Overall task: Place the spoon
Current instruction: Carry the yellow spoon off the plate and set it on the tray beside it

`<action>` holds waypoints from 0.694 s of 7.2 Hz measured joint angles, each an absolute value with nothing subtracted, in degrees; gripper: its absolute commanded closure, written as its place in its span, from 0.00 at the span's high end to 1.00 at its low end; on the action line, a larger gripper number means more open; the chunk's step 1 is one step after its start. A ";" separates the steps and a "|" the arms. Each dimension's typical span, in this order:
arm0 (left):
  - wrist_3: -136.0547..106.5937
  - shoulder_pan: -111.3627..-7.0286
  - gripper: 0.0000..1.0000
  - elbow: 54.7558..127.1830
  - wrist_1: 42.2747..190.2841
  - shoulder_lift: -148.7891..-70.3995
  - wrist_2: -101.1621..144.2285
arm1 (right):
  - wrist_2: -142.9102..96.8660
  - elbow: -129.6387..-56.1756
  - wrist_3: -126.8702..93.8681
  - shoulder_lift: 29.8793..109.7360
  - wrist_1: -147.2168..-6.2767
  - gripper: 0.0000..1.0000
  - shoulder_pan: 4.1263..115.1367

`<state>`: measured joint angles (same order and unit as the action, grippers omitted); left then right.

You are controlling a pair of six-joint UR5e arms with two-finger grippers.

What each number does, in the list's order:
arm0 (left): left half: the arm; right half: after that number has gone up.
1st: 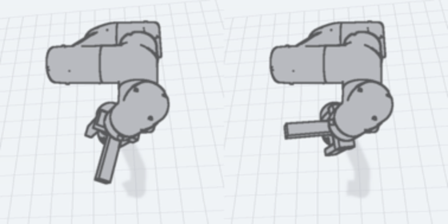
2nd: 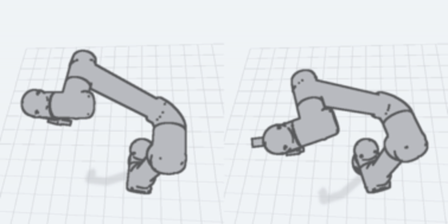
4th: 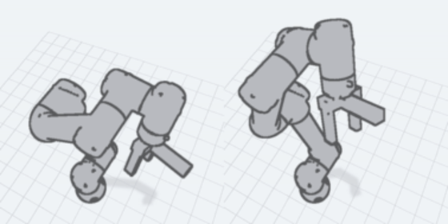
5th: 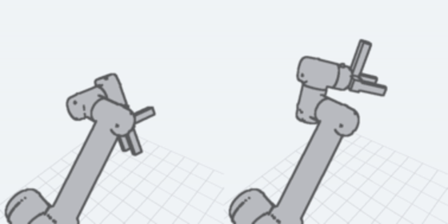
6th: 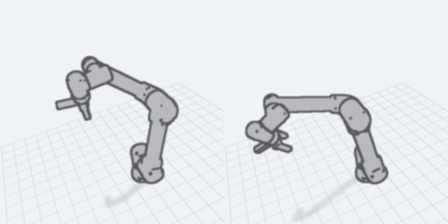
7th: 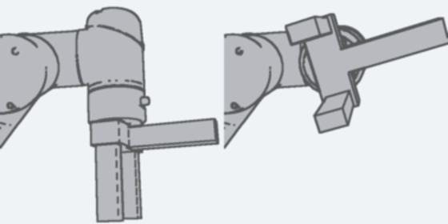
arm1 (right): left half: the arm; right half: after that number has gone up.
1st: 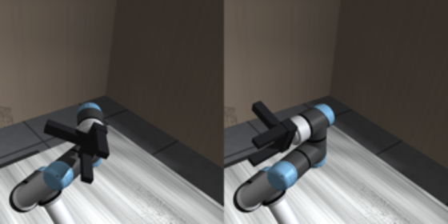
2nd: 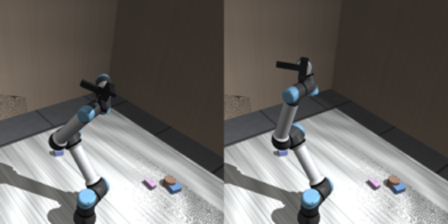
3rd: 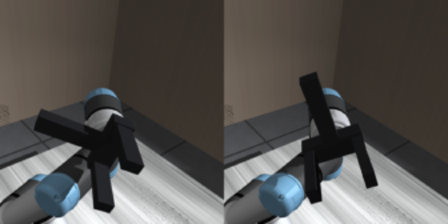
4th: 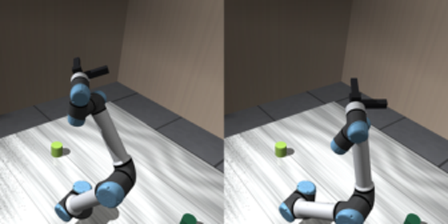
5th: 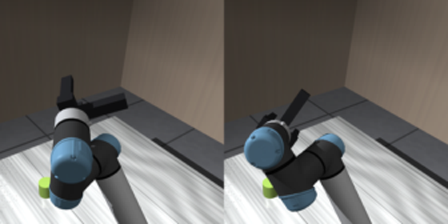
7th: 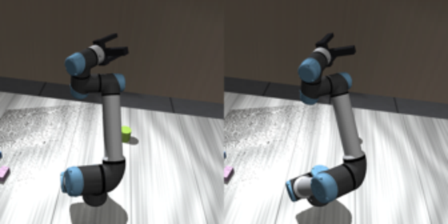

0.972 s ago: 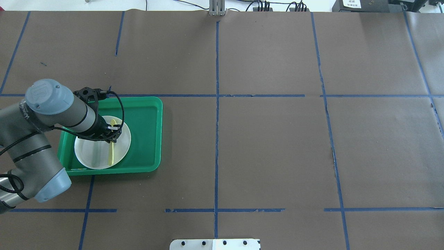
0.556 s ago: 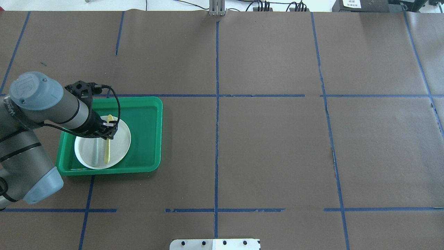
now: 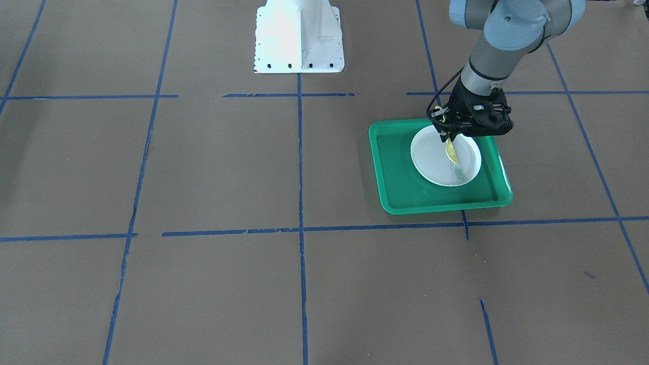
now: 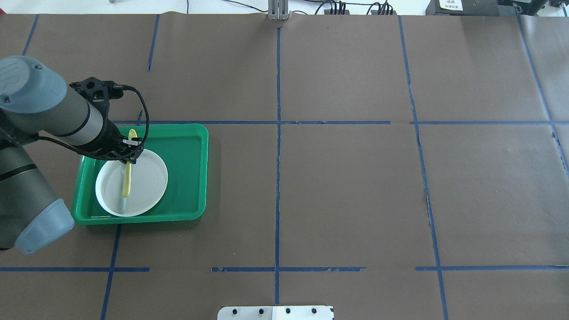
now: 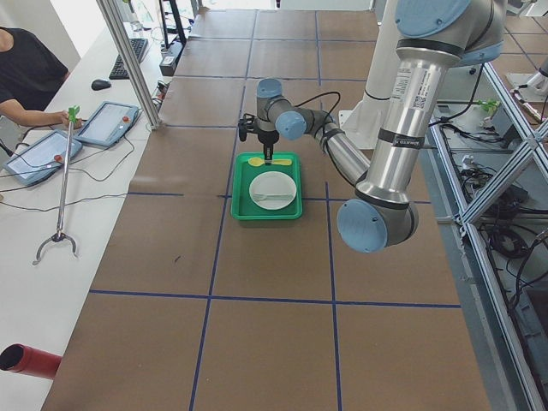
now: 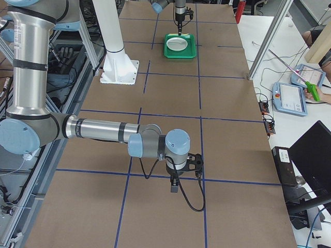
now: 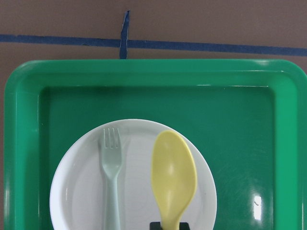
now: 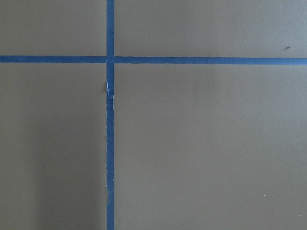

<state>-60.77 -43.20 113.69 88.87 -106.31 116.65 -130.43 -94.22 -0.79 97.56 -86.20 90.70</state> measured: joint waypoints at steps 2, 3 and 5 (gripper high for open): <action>-64.80 -42.01 0.00 110.56 88.78 -110.89 116.86 | -130.43 -94.22 -0.77 97.56 -86.22 1.00 90.70; -66.45 -40.45 0.00 108.67 89.20 -112.69 116.87 | -130.43 -94.22 -0.75 97.56 -86.22 1.00 90.70; -68.20 -38.62 0.00 103.67 93.65 -114.23 116.74 | -130.43 -94.22 -0.75 97.56 -86.22 1.00 90.70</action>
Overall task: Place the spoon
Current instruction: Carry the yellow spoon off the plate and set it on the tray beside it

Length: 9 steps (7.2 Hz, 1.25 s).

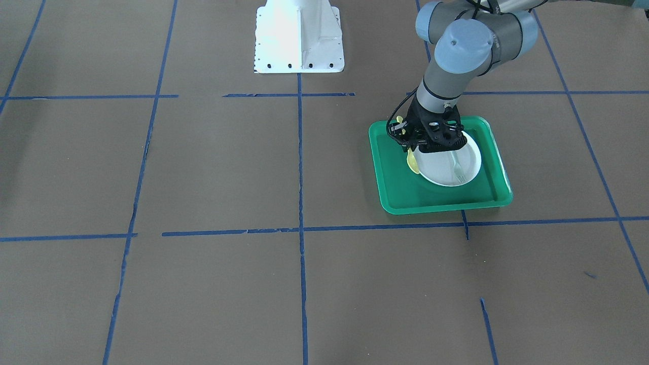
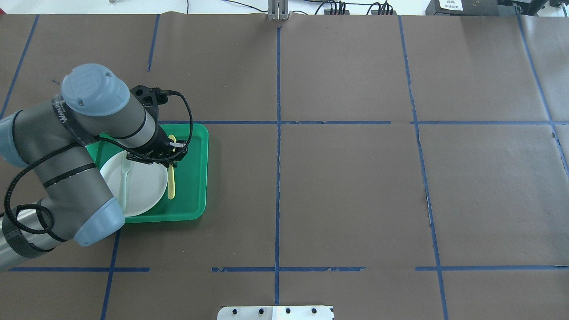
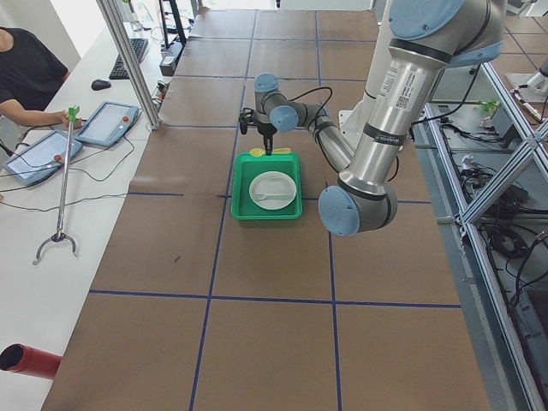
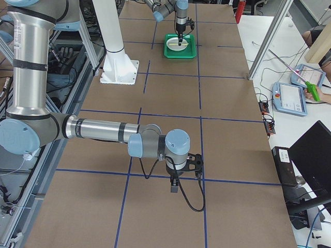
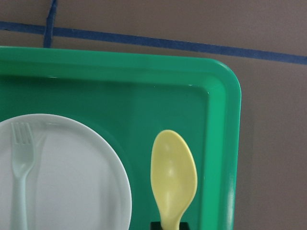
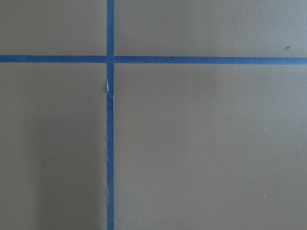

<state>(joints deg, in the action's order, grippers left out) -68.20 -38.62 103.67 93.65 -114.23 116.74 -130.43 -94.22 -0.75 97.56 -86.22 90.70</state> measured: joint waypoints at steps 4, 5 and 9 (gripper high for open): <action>-68.77 -36.62 0.00 97.56 99.57 -114.49 116.49 | -130.43 -94.22 -0.79 97.56 -86.22 1.00 90.70; -68.68 -36.42 0.00 97.17 99.75 -114.49 116.47 | -130.43 -94.22 -0.78 97.56 -86.21 1.00 90.70; -68.34 -36.30 0.32 96.79 99.84 -114.35 116.46 | -130.43 -94.22 -0.77 97.56 -86.22 1.00 90.70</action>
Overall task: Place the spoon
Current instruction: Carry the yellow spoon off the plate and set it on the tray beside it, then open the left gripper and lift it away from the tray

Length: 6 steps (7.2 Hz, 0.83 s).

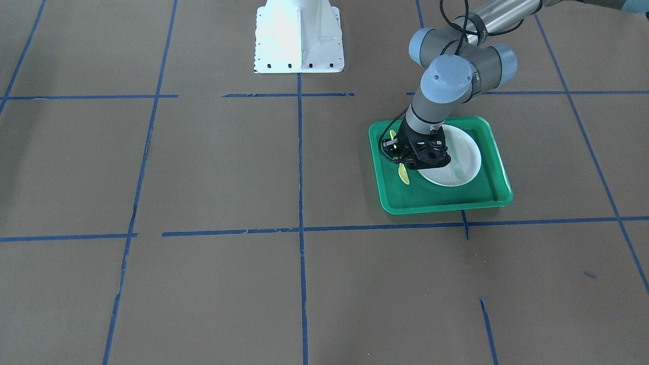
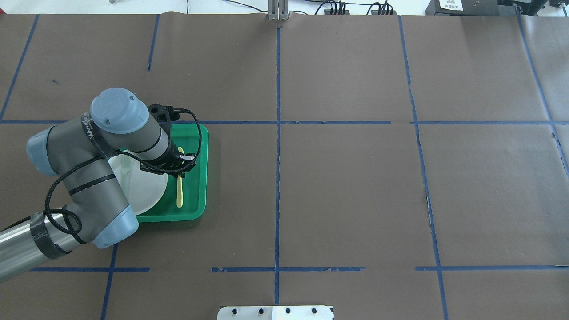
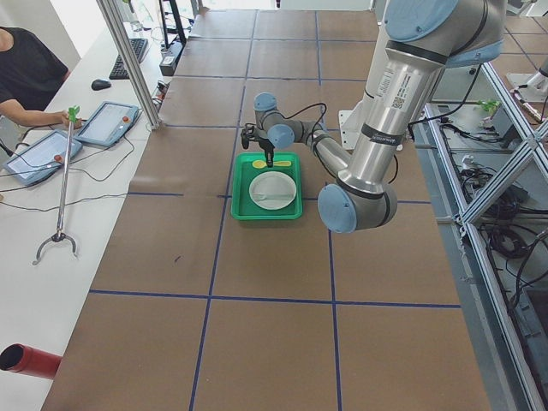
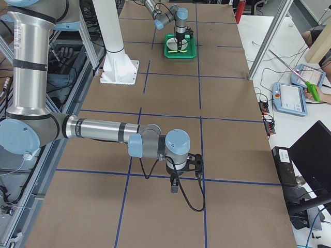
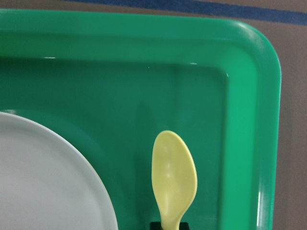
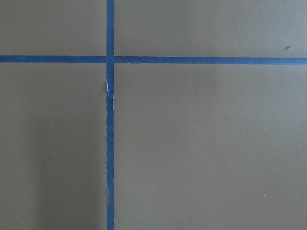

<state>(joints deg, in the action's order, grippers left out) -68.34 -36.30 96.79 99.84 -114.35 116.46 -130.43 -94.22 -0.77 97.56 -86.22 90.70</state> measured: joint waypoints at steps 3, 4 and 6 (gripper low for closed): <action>-68.16 -36.30 0.39 96.83 99.84 -114.35 116.46 | -130.43 -94.22 -0.79 97.56 -86.20 1.00 90.70; -68.11 -36.30 0.39 96.99 99.84 -114.32 116.46 | -130.43 -94.22 -0.78 97.56 -86.21 1.00 90.70; -67.97 -36.60 0.39 97.96 99.70 -114.19 116.40 | -130.43 -94.22 -0.77 97.56 -86.22 1.00 90.70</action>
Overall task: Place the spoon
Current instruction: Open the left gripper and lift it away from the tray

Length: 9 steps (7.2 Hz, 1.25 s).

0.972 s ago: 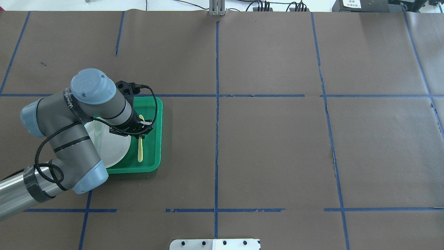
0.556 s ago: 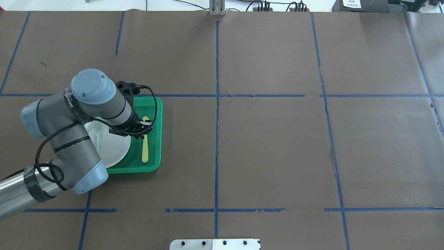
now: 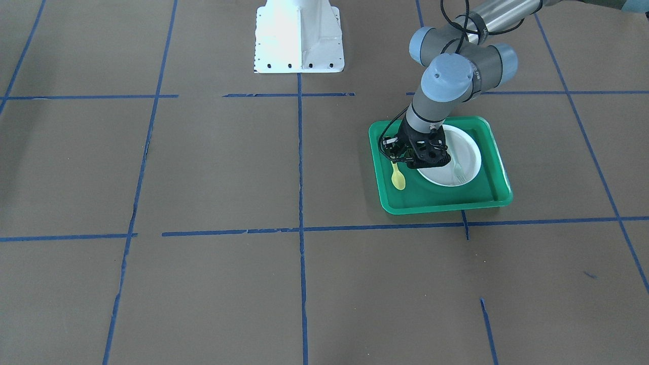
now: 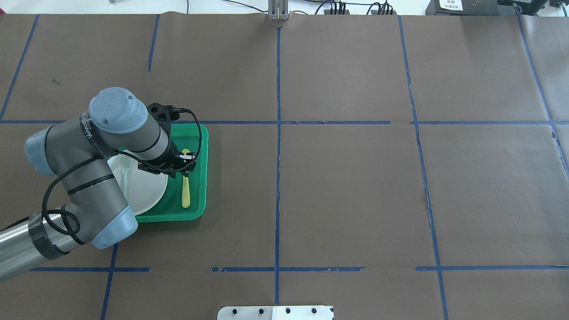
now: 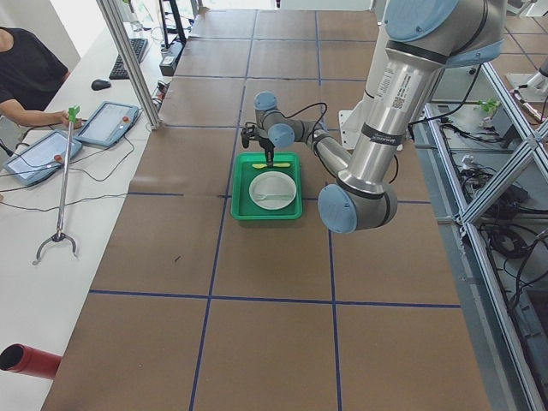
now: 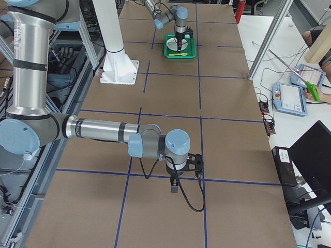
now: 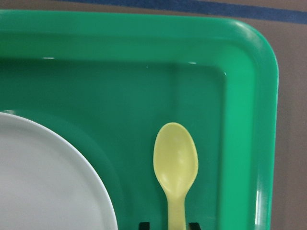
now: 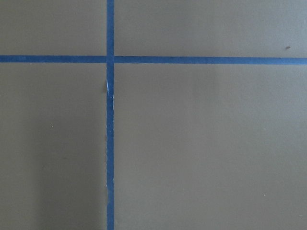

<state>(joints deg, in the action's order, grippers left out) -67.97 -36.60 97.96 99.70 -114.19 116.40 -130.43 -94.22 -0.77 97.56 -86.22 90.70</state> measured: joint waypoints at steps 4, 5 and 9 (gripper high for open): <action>-63.97 -42.44 1.00 107.64 93.51 -113.64 116.78 | -130.43 -94.22 -0.77 97.56 -86.22 1.00 90.70; -62.50 -45.09 1.00 109.31 92.63 -113.53 116.84 | -130.43 -94.22 -0.75 97.56 -86.22 1.00 90.70; -42.14 -58.54 1.00 110.75 90.22 -109.98 118.21 | -130.43 -94.22 -0.78 97.56 -86.22 1.00 90.70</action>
<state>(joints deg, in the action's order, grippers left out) -42.14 -58.54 110.75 90.22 -109.98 118.21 -130.43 -94.22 -0.78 97.56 -86.22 90.70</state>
